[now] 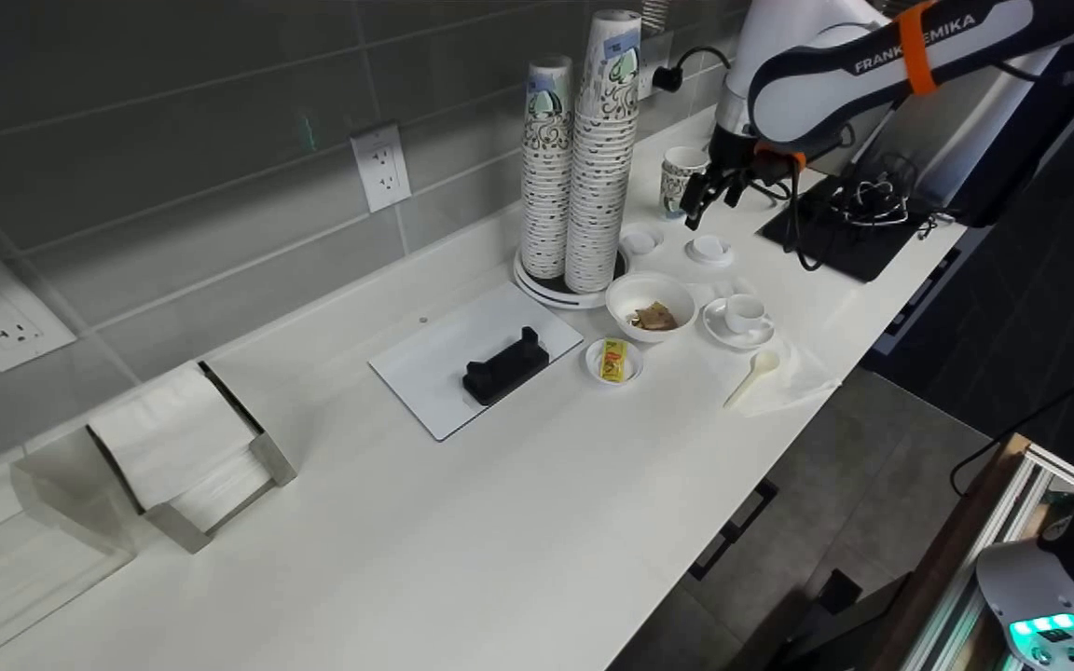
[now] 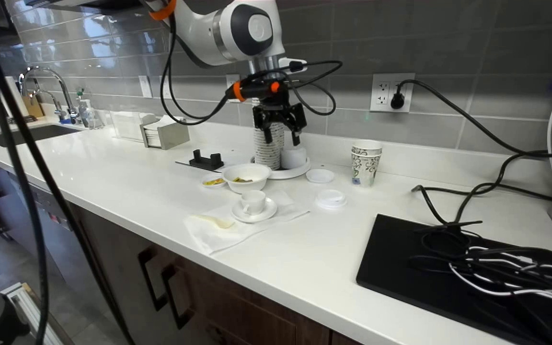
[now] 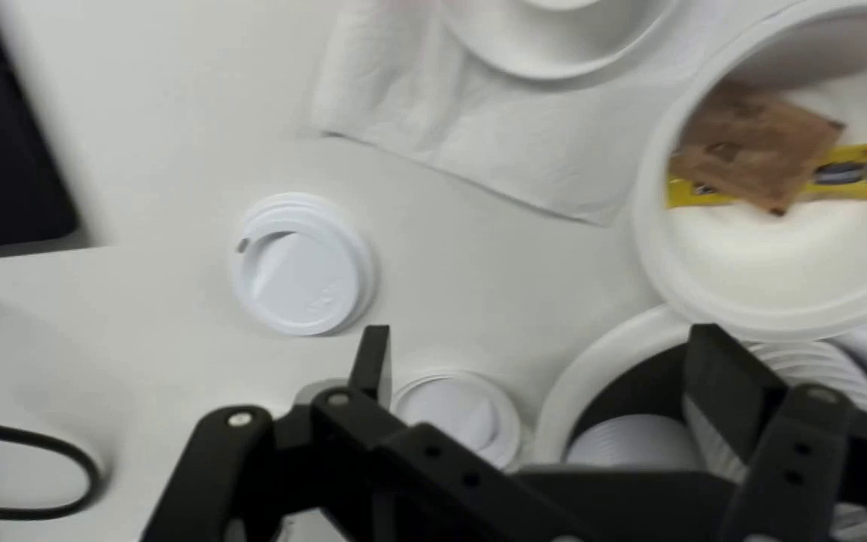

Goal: Put the brown sachets from the white bowl in the two stacked coffee cups on the right.

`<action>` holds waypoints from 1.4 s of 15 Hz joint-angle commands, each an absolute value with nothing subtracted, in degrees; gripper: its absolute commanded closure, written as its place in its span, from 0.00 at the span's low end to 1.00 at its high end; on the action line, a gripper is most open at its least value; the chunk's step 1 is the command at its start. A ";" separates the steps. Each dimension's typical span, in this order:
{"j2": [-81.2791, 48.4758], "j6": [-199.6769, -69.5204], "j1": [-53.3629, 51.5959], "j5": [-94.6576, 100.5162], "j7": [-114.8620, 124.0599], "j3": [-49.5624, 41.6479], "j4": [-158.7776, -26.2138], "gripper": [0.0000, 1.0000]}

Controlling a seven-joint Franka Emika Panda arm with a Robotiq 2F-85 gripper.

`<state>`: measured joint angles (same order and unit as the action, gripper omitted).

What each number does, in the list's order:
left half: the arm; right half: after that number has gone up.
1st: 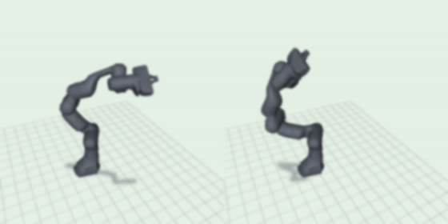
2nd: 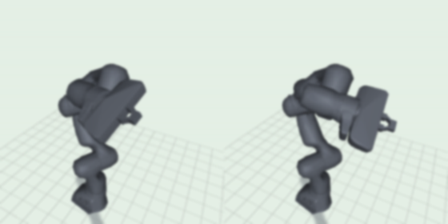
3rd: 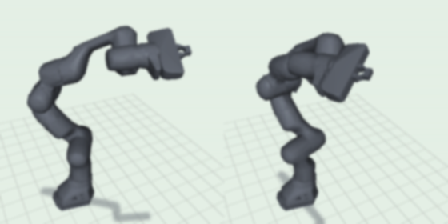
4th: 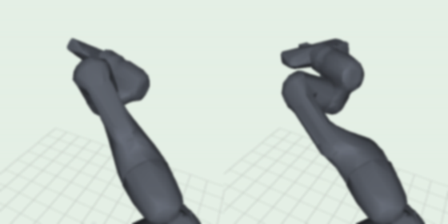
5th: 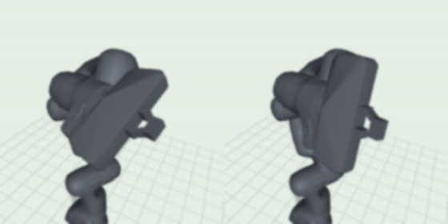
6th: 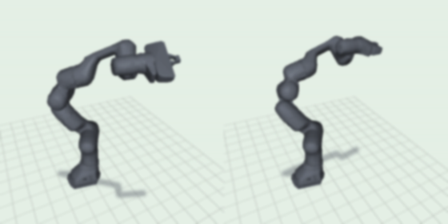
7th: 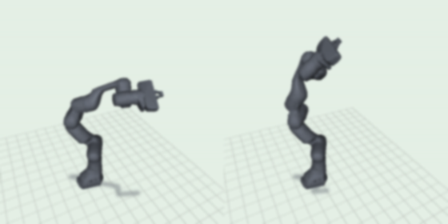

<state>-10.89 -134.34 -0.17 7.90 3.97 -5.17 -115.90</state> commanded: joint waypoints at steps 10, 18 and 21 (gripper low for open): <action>-8.56 -129.88 0.32 -3.91 -7.27 -0.32 -119.41 0.00; -17.52 -136.05 -0.44 -5.09 -6.89 1.96 -119.11 0.00; -19.66 -139.84 -0.49 -4.68 -6.74 2.71 -119.00 0.00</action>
<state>-17.85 -137.11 -0.33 -4.22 -7.13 2.01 -119.78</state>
